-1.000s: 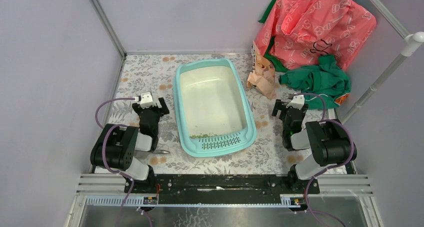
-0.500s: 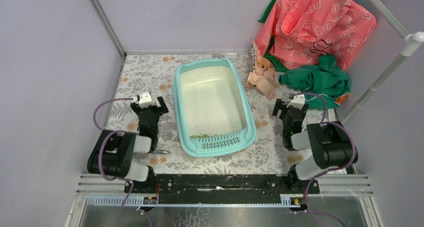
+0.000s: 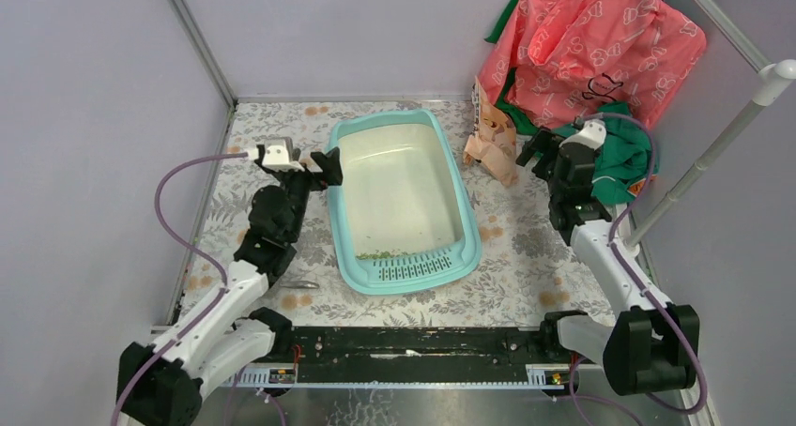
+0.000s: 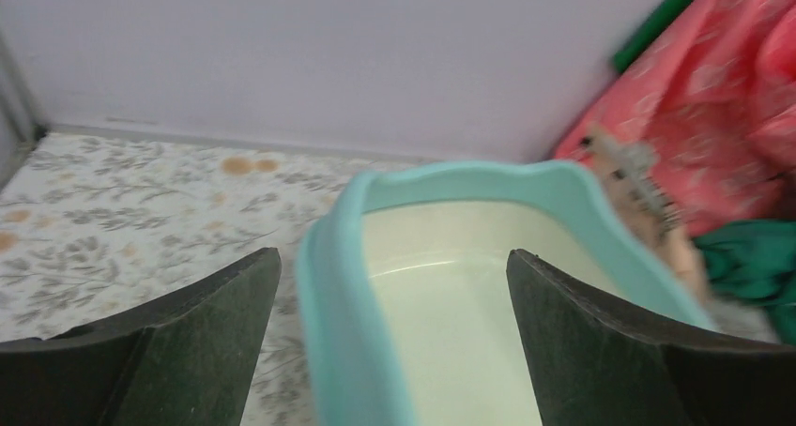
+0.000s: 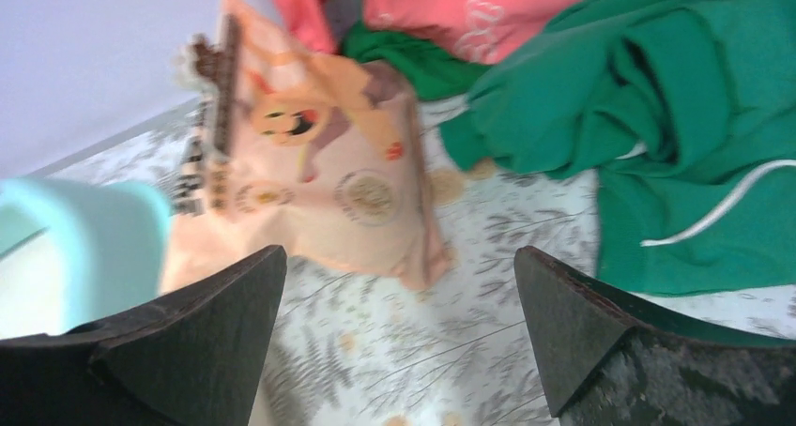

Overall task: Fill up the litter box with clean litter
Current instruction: Move the litter box to the center of the board.

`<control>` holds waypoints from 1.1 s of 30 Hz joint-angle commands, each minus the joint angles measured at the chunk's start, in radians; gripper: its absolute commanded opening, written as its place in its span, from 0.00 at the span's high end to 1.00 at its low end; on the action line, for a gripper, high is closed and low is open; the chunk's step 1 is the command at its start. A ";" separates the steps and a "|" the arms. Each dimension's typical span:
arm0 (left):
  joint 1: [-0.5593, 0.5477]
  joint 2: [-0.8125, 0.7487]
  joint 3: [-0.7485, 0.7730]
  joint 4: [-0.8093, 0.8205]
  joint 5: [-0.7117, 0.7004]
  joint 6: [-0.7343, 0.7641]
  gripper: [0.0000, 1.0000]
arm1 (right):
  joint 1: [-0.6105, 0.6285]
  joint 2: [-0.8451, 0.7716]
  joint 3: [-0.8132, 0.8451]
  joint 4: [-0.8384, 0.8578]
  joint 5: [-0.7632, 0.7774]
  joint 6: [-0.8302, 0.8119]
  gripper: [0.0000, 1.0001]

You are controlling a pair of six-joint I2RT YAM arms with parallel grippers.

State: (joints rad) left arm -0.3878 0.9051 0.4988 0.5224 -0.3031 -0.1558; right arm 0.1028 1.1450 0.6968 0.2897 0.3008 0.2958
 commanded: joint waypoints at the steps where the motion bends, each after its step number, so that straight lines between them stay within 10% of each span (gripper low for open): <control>1: -0.067 -0.073 0.233 -0.406 -0.071 -0.234 0.01 | -0.002 -0.085 0.148 -0.332 -0.309 0.112 0.00; 5: -0.072 -0.073 0.447 -0.667 0.159 -0.283 0.01 | -0.002 -0.218 0.097 -0.232 -0.705 0.167 0.00; 12: -0.071 -0.127 0.440 -0.636 0.473 -0.334 0.01 | -0.002 -0.265 0.047 -0.372 -0.916 0.290 0.00; 33: -0.080 0.193 0.494 -0.928 0.292 -0.395 0.01 | 0.254 -0.021 0.321 -0.744 -0.421 0.072 0.00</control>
State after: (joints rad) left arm -0.4549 1.0199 0.9134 -0.3054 0.0811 -0.5945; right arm 0.3050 1.0779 0.9623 -0.4362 -0.2325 0.4206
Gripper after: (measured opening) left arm 0.986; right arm 0.995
